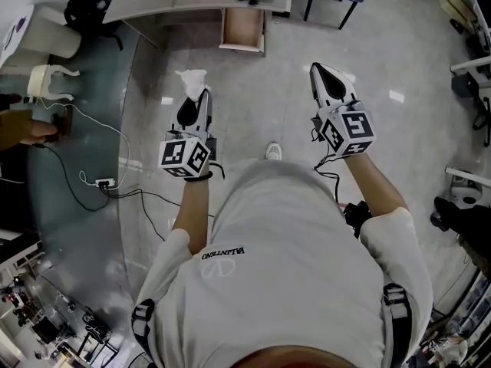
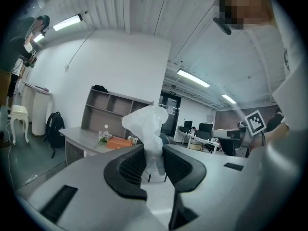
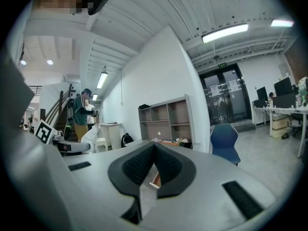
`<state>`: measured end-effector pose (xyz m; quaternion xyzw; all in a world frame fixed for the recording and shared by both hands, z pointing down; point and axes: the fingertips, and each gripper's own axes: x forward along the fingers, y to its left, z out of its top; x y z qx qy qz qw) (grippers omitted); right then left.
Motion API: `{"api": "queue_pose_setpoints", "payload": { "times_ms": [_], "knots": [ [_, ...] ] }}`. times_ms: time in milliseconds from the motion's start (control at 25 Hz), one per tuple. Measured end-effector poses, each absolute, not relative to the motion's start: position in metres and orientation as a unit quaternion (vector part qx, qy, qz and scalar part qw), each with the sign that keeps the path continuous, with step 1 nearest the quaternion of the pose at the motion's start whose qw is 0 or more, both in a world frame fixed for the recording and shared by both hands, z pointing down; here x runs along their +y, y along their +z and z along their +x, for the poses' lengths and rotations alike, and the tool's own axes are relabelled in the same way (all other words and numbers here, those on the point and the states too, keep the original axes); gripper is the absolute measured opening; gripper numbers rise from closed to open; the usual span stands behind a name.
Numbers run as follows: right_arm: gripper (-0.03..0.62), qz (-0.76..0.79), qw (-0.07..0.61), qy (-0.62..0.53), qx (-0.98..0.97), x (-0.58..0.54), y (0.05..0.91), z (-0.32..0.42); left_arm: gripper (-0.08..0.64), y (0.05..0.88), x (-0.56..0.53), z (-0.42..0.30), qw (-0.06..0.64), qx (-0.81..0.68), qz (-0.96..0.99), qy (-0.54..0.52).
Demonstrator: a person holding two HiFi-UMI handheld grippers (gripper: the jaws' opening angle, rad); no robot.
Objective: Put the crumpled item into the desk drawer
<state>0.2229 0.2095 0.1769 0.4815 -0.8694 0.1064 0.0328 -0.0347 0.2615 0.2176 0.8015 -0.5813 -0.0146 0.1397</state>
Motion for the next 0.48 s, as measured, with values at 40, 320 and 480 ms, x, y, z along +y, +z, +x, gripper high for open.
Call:
{"api": "queue_pose_setpoints", "payload": {
  "times_ms": [40,320,480],
  "knots": [
    [0.000,0.483,0.031,0.109,-0.868,0.205,0.178,0.227,0.097,0.218,0.257,-0.031,0.141,-0.582,0.801,-0.014],
    [0.000,0.484,0.027,0.124,-0.866,0.180,0.188,0.236,0.097,0.215,0.234,-0.022,0.136,-0.582,0.802,-0.004],
    [0.000,0.482,0.032,0.130,-0.866,0.167,0.195,0.227,0.097,0.220,0.221,-0.031,0.144,-0.584,0.799,-0.005]
  ]
}}
